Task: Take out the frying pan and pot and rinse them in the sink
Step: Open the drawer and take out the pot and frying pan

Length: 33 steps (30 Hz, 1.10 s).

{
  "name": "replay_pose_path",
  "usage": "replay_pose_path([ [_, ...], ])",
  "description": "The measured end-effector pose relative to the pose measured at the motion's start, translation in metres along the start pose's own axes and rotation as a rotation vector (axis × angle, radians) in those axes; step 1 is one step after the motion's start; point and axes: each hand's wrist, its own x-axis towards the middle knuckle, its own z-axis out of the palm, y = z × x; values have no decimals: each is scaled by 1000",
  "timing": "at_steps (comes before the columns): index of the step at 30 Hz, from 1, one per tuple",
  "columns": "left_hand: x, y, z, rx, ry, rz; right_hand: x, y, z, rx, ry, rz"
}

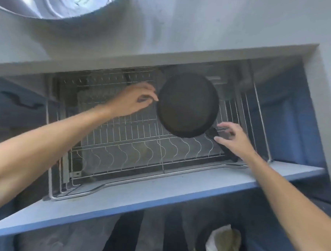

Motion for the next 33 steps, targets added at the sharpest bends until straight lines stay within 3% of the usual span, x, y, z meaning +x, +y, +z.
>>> replay_pose_path([
  [6, 67, -42, 40, -15, -95, -198, 47, 22, 15, -283, -228, -23],
  [10, 81, -48, 57, -120, -39, -238, 64, 36, 27, -324, -185, -20],
  [13, 84, -47, 61, -105, -47, -245, 76, 43, 34, -277, -176, -18],
  [17, 82, -41, 60, -26, -33, -289, 86, 47, 43, -396, -190, 11],
  [21, 61, -42, 40, -3, -80, -306, 81, 33, 32, -379, -156, -126],
  [28, -19, 0, -7, -8, -79, -360, 33, -49, -35, -453, -478, -220],
  [33, -94, 60, -44, -25, -74, -339, -52, -91, -76, -392, -511, -239],
])
